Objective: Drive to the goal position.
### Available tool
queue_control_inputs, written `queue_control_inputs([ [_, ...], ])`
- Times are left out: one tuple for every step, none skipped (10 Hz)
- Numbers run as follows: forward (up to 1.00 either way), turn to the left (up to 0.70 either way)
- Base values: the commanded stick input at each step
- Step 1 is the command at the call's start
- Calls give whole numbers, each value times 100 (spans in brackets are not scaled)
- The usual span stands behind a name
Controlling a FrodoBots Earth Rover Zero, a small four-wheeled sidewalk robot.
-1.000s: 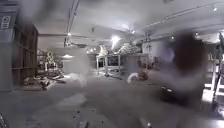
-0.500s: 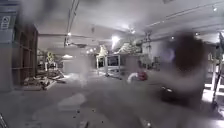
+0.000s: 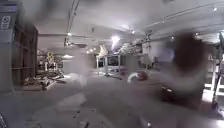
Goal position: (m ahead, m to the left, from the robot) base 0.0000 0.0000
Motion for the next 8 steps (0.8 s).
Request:
queue_control_inputs([
  [0,-45],
  [0,-45],
  [0,-45],
  [0,-45],
  [0,-45],
  [0,-45],
  [0,-45],
  [0,-45],
])
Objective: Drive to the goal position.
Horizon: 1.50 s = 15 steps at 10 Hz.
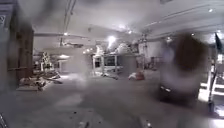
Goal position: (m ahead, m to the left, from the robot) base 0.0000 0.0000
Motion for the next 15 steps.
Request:
queue_control_inputs([
  [0,-45],
  [0,-45],
  [0,-45],
  [0,-45],
  [0,-45],
  [0,-45],
  [0,-45],
  [0,-45],
  [13,-40],
  [38,-30],
  [45,-27],
  [45,-27],
  [45,-27],
  [45,-27],
  [45,-27],
])
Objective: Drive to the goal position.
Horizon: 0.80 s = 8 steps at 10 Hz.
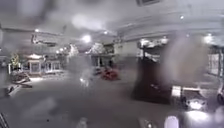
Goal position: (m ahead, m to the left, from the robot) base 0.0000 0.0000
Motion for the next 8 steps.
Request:
queue_control_inputs([
  [45,-27],
  [45,-27],
  [45,-27],
  [45,-27],
  [45,-27],
  [28,-62],
  [5,-53],
  [0,-45],
])
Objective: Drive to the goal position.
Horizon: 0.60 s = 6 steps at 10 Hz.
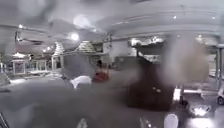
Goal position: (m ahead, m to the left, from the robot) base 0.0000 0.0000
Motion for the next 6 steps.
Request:
queue_control_inputs([
  [0,-45],
  [0,-45],
  [0,-45],
  [0,-45],
  [0,-45],
  [0,-45],
])
